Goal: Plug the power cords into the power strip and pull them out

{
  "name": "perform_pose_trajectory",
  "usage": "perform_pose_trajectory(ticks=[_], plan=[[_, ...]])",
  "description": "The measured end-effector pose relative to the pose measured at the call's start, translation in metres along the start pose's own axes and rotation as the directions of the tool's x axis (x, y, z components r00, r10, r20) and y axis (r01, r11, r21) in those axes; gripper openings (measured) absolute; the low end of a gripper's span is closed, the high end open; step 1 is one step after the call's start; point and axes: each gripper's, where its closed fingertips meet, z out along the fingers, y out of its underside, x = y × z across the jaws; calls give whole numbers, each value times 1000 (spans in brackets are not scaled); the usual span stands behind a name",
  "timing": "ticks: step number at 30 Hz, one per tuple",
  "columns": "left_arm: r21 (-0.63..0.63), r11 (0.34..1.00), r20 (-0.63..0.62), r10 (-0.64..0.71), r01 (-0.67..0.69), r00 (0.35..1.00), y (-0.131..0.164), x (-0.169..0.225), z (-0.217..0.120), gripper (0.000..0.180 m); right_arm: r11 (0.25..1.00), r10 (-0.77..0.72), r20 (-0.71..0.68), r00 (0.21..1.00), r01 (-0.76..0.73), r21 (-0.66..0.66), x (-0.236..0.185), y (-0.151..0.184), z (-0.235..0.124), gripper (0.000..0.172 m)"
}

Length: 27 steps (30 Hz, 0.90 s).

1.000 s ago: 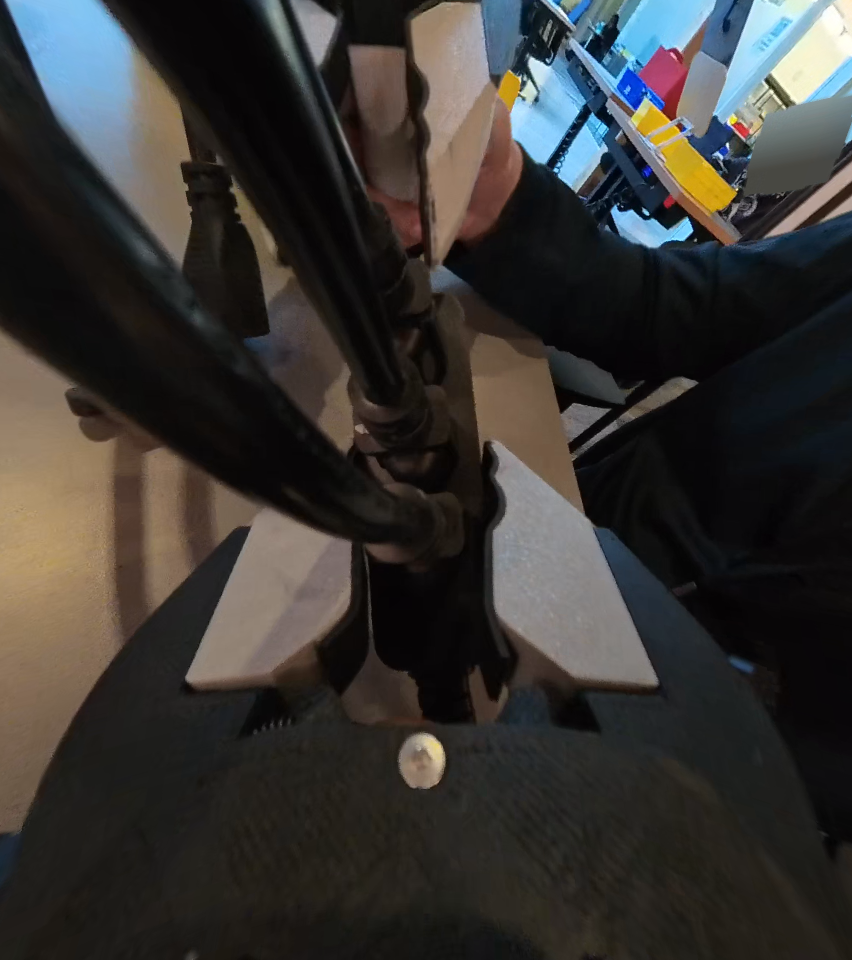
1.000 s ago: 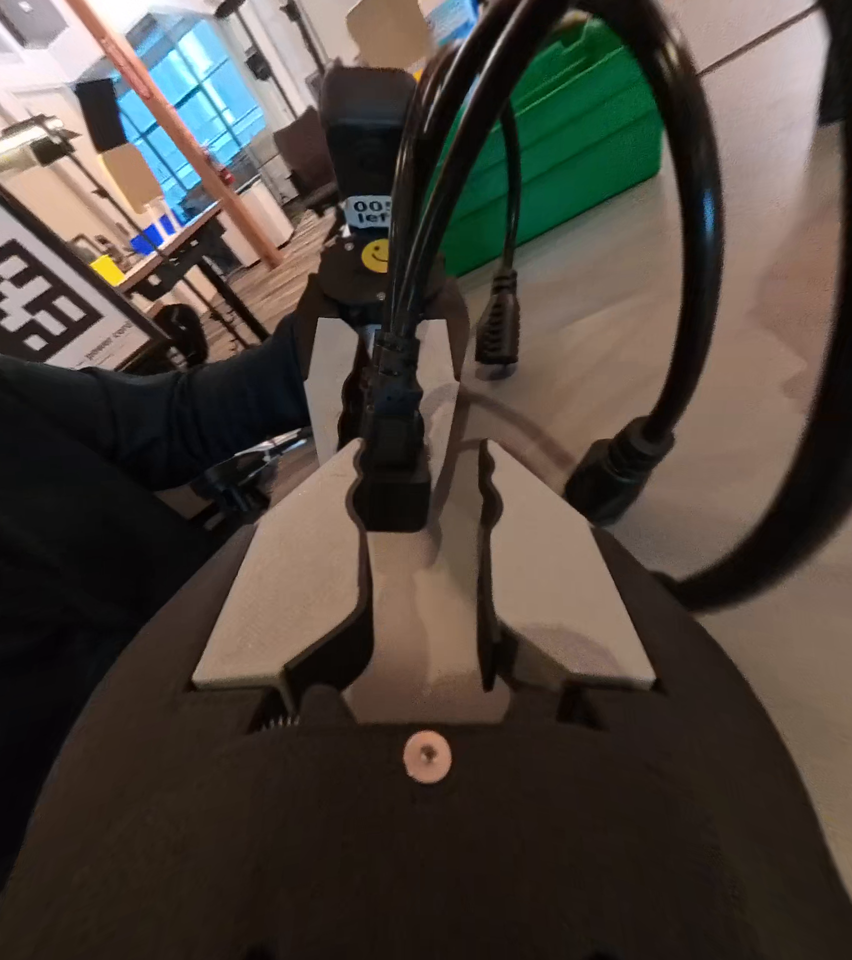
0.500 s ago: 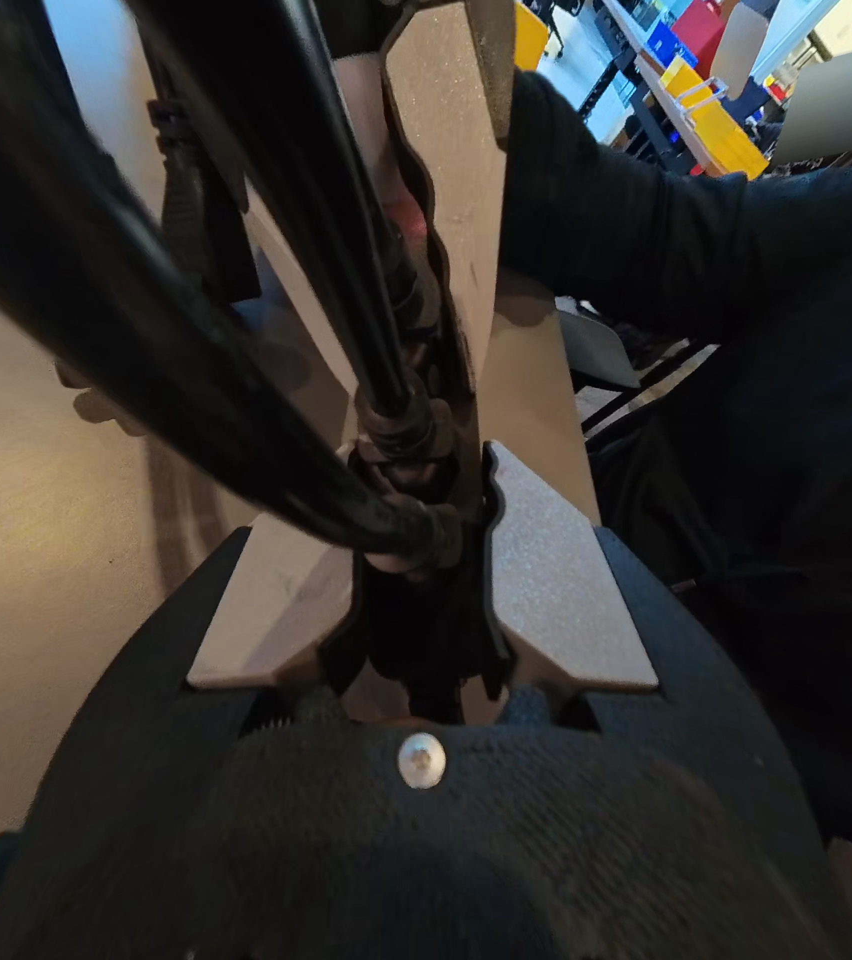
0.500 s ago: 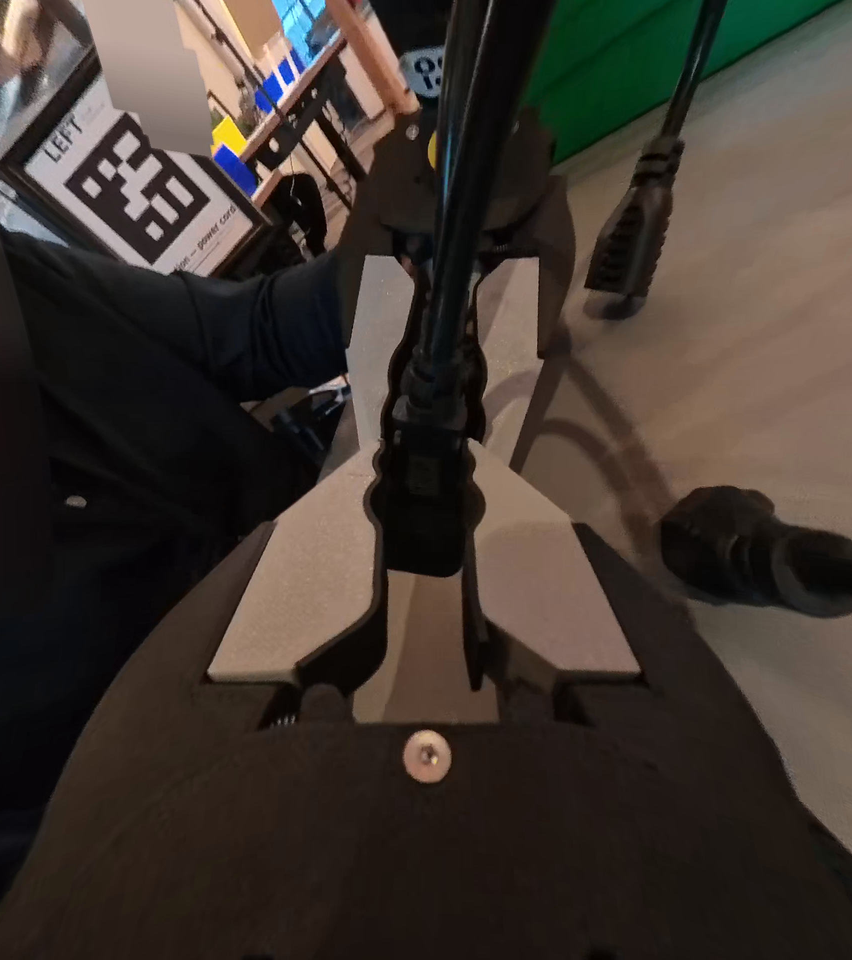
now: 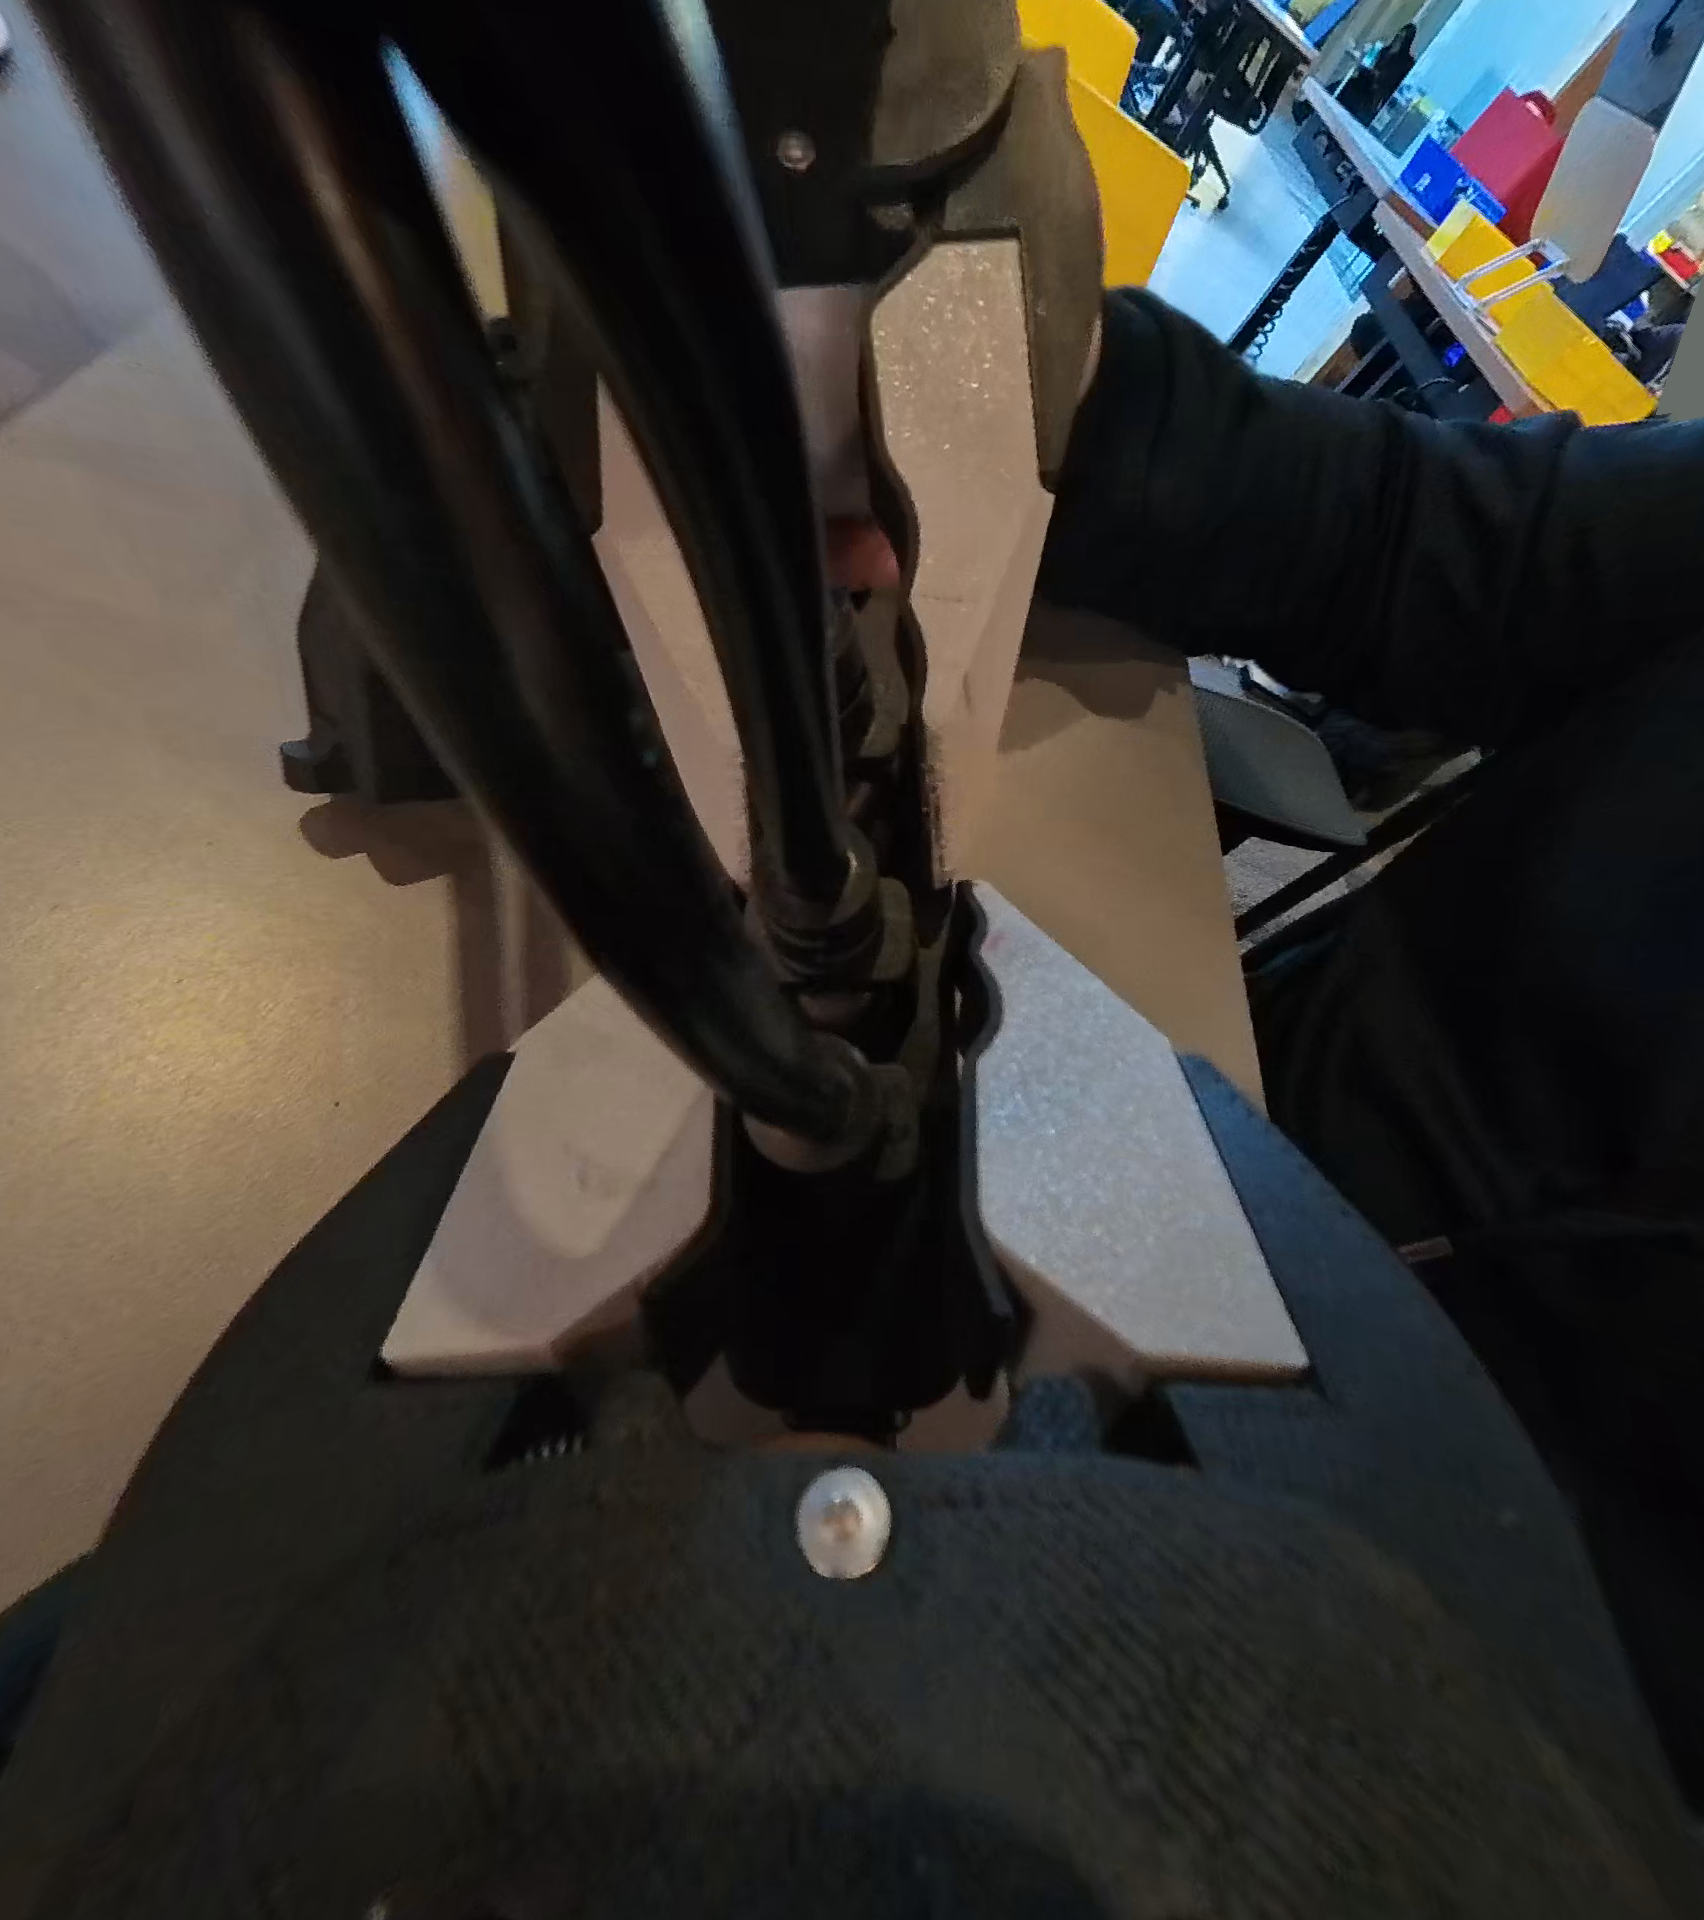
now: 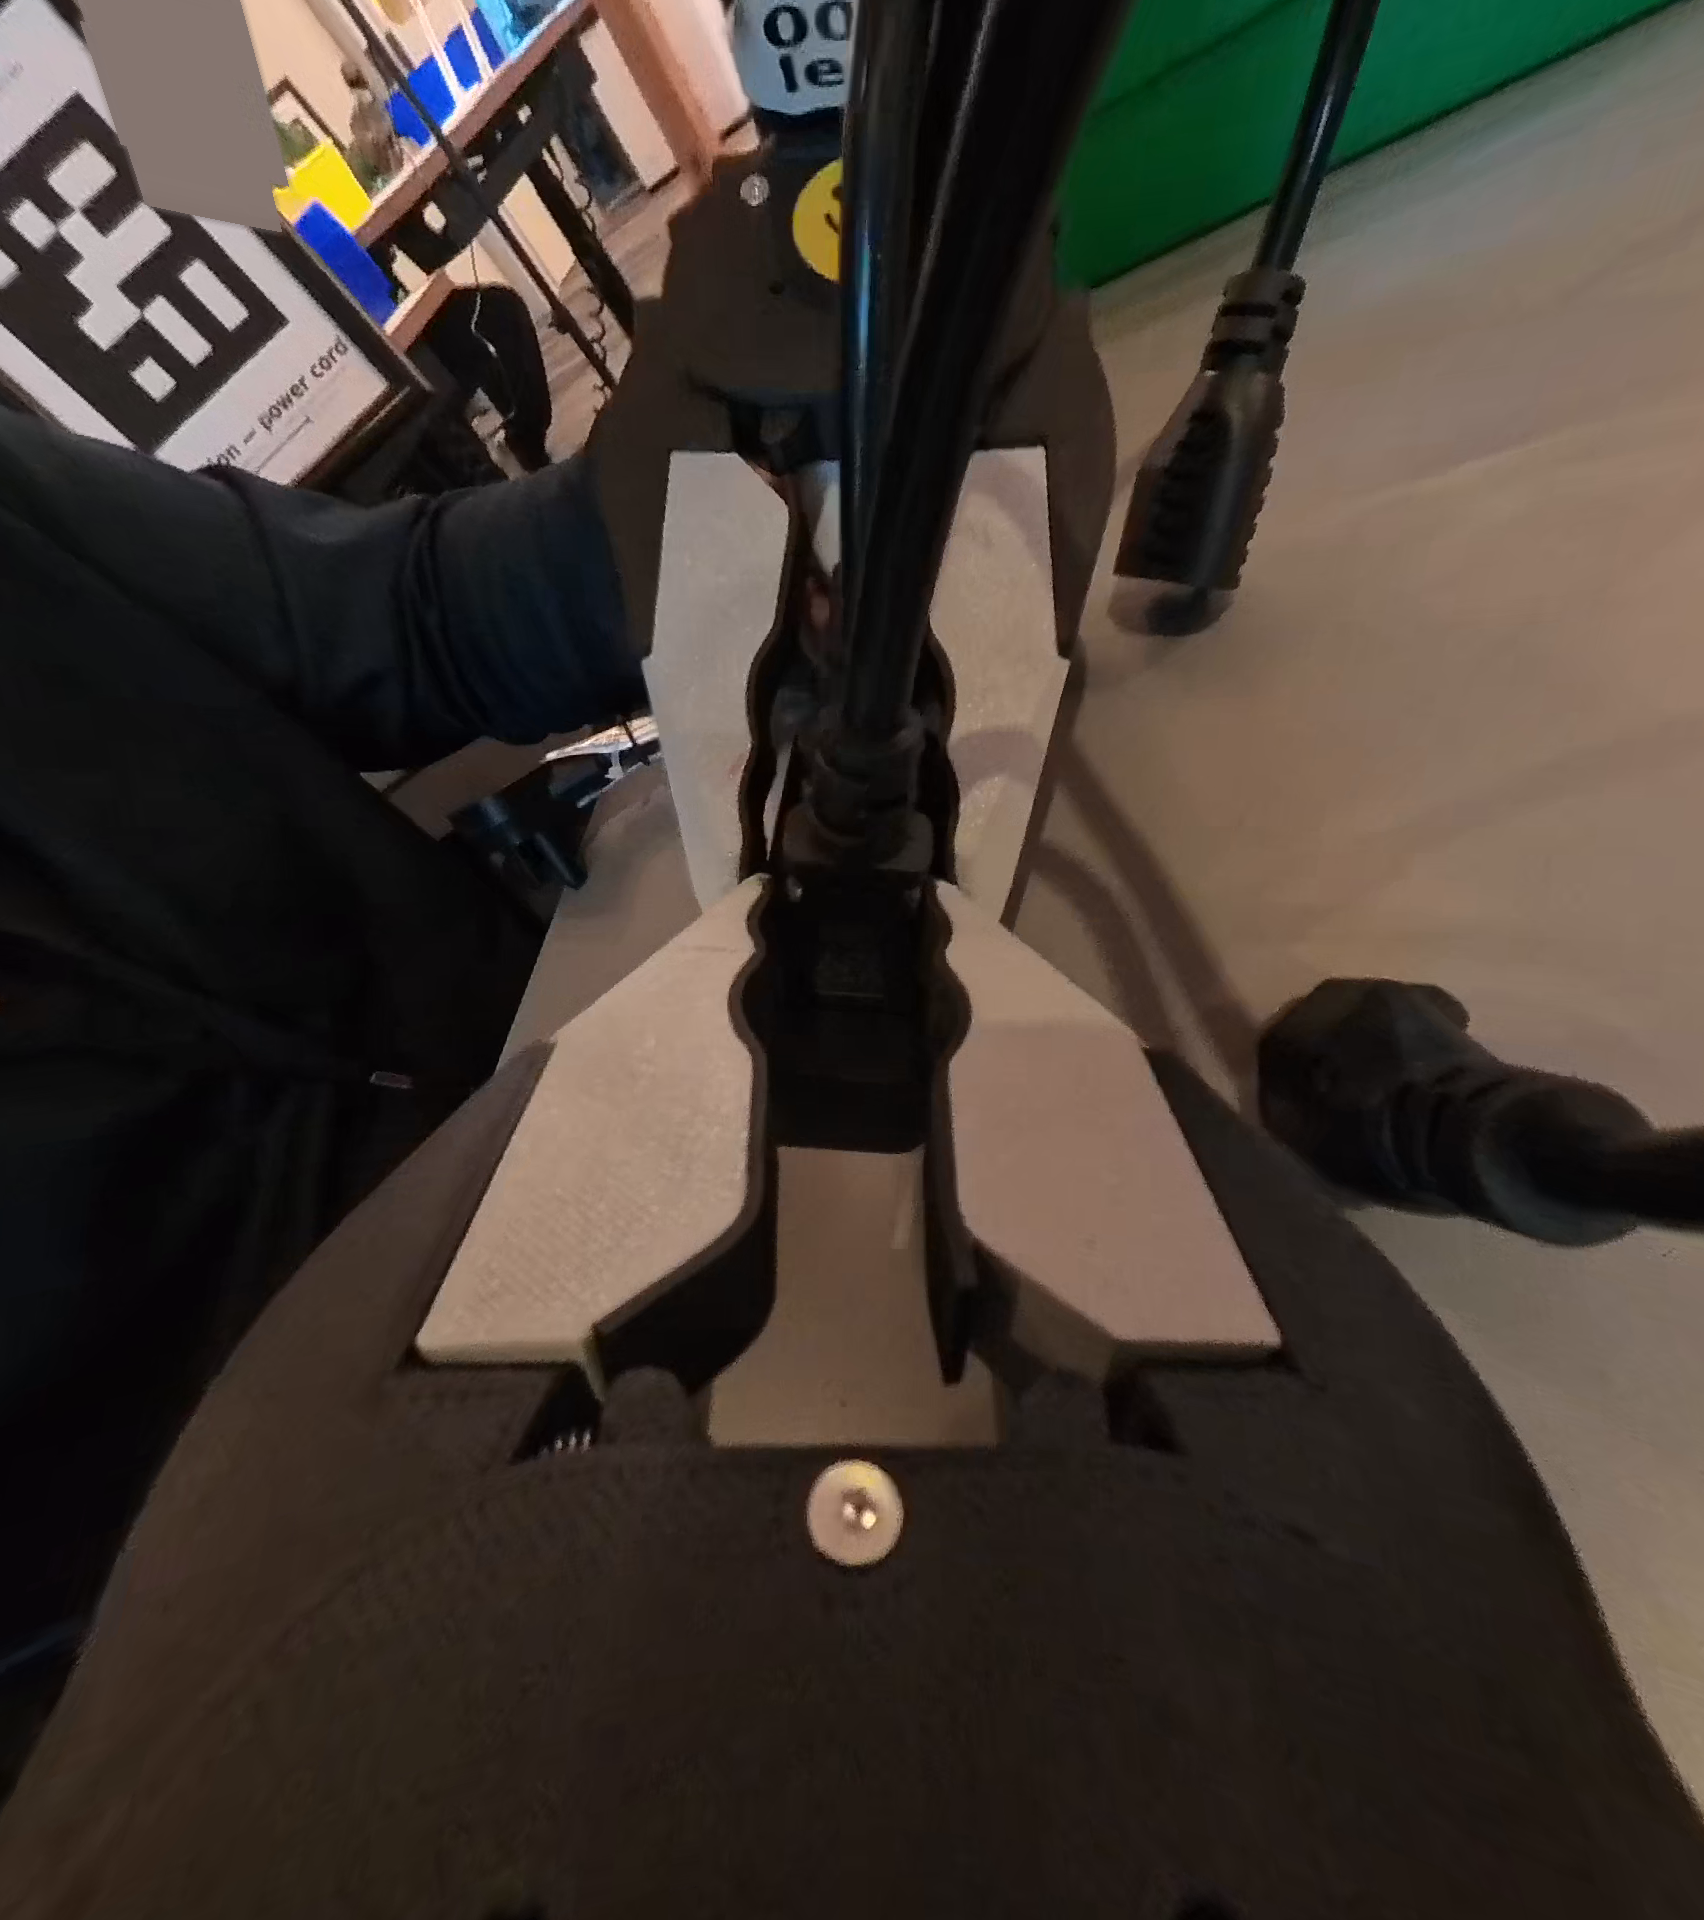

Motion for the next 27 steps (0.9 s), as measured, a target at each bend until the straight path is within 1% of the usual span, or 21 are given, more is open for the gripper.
perform_pose_trajectory(ticks=[4, 6, 9, 14, 15, 18, 25, 27], plan=[[36, 999, 23, -38, 37, 999, -5, -6, -2, 41, 990, 63, -38, 997, -57, 132, 6, -11, 3, 22], [75, 997, 81, -29, 23, 996, -9, -12, -5, 41, 981, 63, -77, 995, -48, 190, 11, -20, 3, 21], [85, 996, 97, -13, 5, 995, -10, -11, -7, 39, 975, 53, -87, 995, -32, 222, 10, -26, 4, 21], [139, 990, 100, -47, 33, 994, -16, -14, -10, 39, 948, 111, -79, 991, -82, 308, 15, -35, -1, 19], [147, 988, 112, -55, 38, 992, -18, -16, -10, 42, 941, 129, -79, 988, -97, 323, 17, -37, -2, 19], [159, 987, 147, -60, 37, 987, -20, -20, -9, 39, 933, 144, -103, 984, -100, 346, 21, -38, -5, 19], [182, 983, 173, -66, 34, 983, -24, -22, -7, 39, 918, 159, -120, 980, -102, 384, 24, -41, -10, 18], [189, 981, 201, -74, 36, 977, -25, -26, -7, 38, 898, 186, -147, 972, -107, 427, 29, -45, -14, 17]])
